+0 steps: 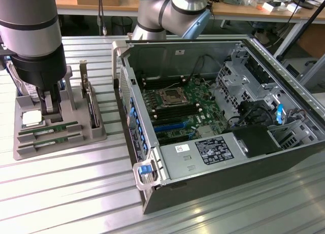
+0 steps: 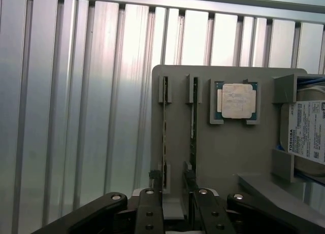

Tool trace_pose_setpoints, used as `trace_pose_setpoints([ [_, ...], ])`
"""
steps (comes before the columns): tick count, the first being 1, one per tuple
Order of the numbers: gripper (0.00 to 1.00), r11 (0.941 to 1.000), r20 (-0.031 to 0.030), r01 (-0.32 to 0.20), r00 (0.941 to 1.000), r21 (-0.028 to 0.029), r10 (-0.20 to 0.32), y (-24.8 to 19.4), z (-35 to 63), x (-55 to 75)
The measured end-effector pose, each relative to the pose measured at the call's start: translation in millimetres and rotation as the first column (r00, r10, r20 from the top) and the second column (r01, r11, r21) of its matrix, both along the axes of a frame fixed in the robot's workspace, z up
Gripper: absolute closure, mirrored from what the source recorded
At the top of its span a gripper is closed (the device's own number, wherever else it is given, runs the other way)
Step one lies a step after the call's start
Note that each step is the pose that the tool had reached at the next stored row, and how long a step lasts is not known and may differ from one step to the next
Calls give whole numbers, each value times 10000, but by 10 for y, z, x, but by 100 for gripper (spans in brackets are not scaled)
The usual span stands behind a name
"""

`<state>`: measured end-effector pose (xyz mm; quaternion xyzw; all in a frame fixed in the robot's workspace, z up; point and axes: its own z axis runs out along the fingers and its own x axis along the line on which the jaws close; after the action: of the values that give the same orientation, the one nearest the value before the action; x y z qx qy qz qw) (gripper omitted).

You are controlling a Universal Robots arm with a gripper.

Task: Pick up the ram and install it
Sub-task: 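Pick up the ram and move it above insertion slot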

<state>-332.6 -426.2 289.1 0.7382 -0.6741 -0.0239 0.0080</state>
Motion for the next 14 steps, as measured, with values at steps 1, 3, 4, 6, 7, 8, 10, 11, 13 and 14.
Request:
trace_pose_setpoints([
  [1, 70, 10000, 0, -2, 10000, 0, 2, -3, -3, 0],
  [3, 70, 10000, 0, -6, 10000, 0, 6, -11, -13, 0],
  [4, 70, 10000, -1, -7, 10000, 0, 7, -14, -17, 0],
  [6, 70, 10000, 0, -11, 10000, 0, 11, -20, -25, 0],
  [7, 70, 10000, -1, -12, 10000, -1, 12, -22, -27, 0],
  [8, 70, 10000, -1, -12, 10000, -1, 12, -23, -29, 0],
  [10, 70, 10000, 0, -15, 10000, 0, 15, -30, -37, 0],
  [11, 70, 10000, 0, -16, 10000, 0, 16, -33, -41, 0],
  [13, 70, 10000, 0, -18, 10000, 0, 18, -38, -48, 0],
  [14, 70, 10000, 0, -18, 10000, 0, 18, -40, -50, 0],
])
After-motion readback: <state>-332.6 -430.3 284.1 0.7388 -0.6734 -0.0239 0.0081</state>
